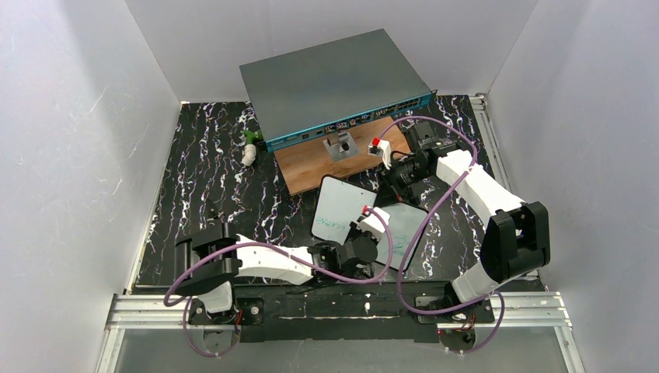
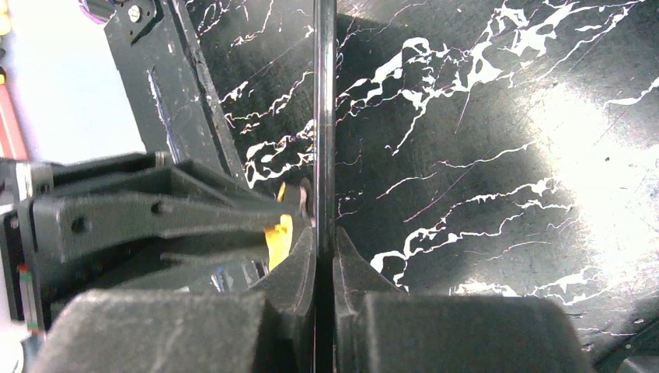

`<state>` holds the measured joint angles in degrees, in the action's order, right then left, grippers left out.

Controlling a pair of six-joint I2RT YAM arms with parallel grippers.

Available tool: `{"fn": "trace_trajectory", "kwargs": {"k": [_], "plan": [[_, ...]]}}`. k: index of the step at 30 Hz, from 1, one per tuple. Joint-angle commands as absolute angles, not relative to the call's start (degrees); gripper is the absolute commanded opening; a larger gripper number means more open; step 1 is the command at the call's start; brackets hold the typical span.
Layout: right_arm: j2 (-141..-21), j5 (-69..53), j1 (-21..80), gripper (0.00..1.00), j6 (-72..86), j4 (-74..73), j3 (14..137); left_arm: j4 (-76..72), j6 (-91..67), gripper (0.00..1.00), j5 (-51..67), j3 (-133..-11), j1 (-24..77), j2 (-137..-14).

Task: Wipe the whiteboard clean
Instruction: Erase the whiteboard at the center of the board.

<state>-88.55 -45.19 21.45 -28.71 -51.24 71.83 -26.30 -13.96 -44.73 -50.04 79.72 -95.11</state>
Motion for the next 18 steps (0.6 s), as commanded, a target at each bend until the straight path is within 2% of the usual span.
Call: {"fn": "trace_trajectory", "kwargs": {"k": [1,7,18], "plan": [[-88.71,-45.17,21.96,0.01,-31.19,-51.77,71.72,-26.30,-16.68,0.00,-46.94,-45.95,76.61,-89.15],[-88.81,-45.12,21.97,0.01,-31.25,-51.72,71.72,-27.06,-16.96,0.00,-45.27,-44.06,75.76,-86.85],[-88.98,-45.21,21.97,0.01,-30.99,-51.50,71.72,-32.90,-10.90,0.00,-43.75,-49.61,79.36,-94.18]]}}
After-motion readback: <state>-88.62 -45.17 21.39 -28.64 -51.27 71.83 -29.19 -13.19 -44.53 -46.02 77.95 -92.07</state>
